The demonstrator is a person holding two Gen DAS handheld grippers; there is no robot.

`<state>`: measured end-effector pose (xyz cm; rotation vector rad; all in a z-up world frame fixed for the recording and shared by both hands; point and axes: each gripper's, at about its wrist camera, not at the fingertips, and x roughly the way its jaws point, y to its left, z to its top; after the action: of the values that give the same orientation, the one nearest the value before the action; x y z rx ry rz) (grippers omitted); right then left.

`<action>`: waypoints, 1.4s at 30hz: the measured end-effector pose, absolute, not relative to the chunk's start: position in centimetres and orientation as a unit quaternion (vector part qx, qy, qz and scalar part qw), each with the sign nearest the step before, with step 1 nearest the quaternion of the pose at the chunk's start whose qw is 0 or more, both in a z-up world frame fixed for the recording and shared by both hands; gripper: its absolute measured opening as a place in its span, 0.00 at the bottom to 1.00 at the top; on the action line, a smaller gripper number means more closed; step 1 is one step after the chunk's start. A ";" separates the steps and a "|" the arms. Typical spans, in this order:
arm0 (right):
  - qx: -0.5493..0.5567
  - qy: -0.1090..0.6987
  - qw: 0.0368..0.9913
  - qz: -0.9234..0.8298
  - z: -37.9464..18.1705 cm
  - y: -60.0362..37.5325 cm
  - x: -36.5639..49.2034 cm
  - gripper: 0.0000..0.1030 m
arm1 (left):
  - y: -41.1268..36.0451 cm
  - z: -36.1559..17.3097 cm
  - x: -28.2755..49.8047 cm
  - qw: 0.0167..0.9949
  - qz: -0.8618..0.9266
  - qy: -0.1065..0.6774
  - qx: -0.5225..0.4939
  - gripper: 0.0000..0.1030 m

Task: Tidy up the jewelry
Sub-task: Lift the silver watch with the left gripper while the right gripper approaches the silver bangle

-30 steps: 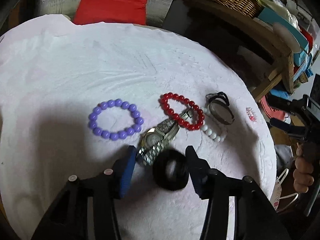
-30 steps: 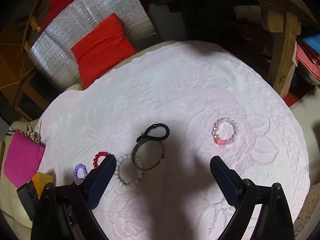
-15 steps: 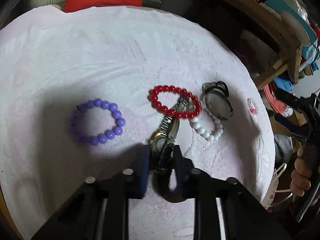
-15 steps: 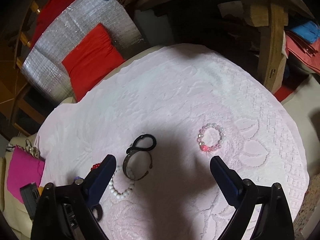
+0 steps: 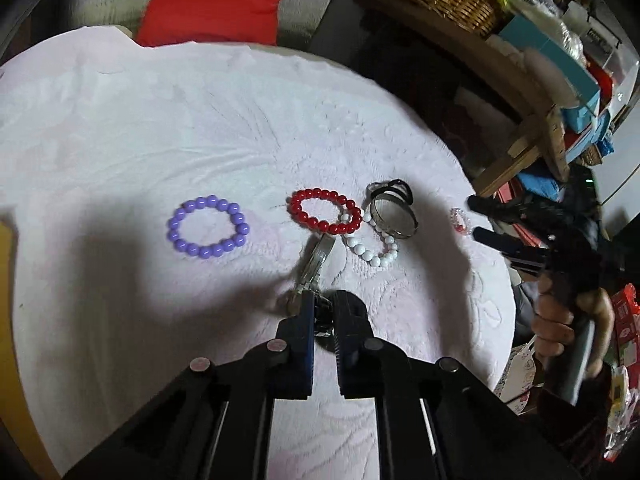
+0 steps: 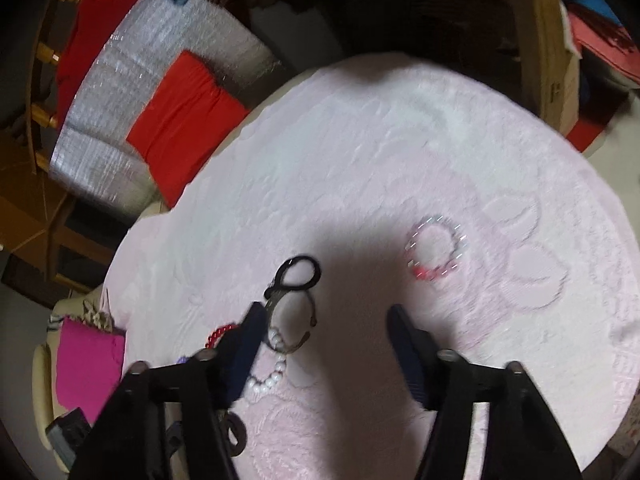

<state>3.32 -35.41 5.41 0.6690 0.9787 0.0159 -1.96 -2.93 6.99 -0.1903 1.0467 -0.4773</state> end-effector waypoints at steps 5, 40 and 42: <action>0.269 0.480 0.835 0.005 4.5 -33.3 4.3 0.50 | -1.3 8.0 -3.6 0.844 -0.217 0.482 -0.093 0.09; 0.239 0.478 0.845 0.007 4.0 -35.1 5.3 0.51 | -1.2 2.9 -5.9 0.861 -0.170 0.478 -0.023 0.21; 0.230 0.466 0.854 0.019 4.3 -34.3 5.1 0.67 | -1.1 3.1 -6.1 0.862 -0.173 0.476 -0.028 0.21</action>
<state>5.15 -34.27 4.26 0.4848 0.9810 0.0390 -6.13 -1.15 3.08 -0.0594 0.9986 -0.3622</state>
